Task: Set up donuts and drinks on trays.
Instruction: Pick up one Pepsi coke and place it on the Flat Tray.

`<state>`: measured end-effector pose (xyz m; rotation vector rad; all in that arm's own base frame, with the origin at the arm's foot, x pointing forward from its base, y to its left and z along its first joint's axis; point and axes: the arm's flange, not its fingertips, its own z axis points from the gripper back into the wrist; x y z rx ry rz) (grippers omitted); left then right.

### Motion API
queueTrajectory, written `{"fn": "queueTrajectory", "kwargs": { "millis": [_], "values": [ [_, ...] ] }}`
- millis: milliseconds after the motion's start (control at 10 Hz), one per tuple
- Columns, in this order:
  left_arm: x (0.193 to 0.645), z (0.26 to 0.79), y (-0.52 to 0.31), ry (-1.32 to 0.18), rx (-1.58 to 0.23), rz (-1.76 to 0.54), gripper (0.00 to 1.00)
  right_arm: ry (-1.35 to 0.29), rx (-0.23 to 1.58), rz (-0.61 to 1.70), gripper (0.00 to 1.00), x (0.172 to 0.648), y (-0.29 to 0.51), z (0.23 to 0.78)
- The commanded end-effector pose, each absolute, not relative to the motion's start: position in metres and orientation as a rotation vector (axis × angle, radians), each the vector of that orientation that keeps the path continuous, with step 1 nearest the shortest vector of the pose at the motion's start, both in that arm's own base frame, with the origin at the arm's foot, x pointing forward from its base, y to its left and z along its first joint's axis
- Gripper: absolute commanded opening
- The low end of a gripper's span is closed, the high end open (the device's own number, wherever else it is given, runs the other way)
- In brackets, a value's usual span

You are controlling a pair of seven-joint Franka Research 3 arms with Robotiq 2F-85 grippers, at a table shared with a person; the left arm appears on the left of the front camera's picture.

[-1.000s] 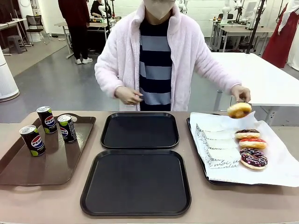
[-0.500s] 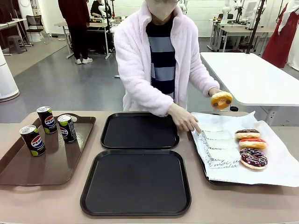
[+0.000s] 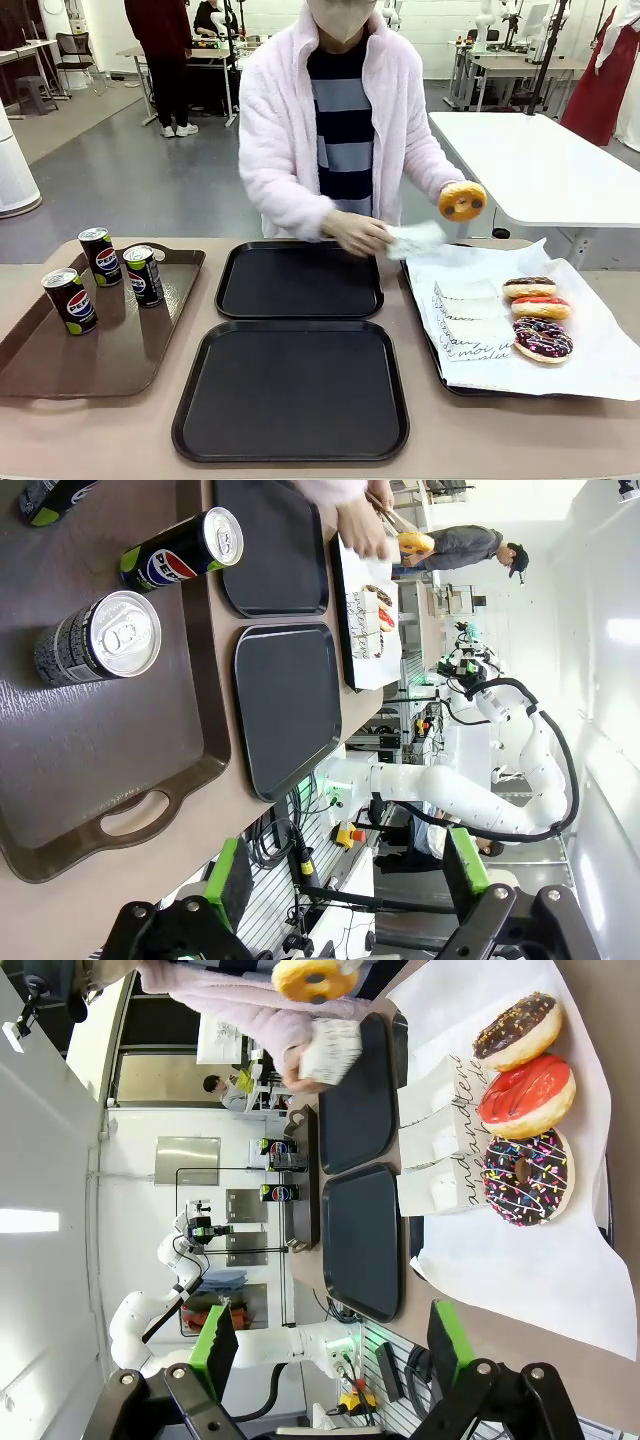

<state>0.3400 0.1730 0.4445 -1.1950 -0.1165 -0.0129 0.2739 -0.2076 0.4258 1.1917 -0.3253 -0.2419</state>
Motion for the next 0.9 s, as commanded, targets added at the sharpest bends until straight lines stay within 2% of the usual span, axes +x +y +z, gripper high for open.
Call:
{"fn": "queueTrajectory", "kwargs": {
  "millis": [0,300,700,800],
  "values": [
    [0.348,0.468,0.165,-0.122,-1.027,-0.026,1.0,-0.332,1.209,-0.238,1.0,0.273,-0.211,0.426],
    [0.386,0.521,0.131,-0.073,-0.59,-0.037,1.0,-0.332,1.209,-0.238,1.0,0.273,-0.211,0.426],
    [0.436,0.508,0.061,-0.08,-0.221,0.058,1.0,-0.332,1.209,-0.238,1.0,0.273,-0.211,0.426],
    [0.444,0.497,0.044,-0.07,-0.182,0.057,1.0,-0.332,1.209,-0.238,1.0,0.273,-0.211,0.426]
  ]
}}
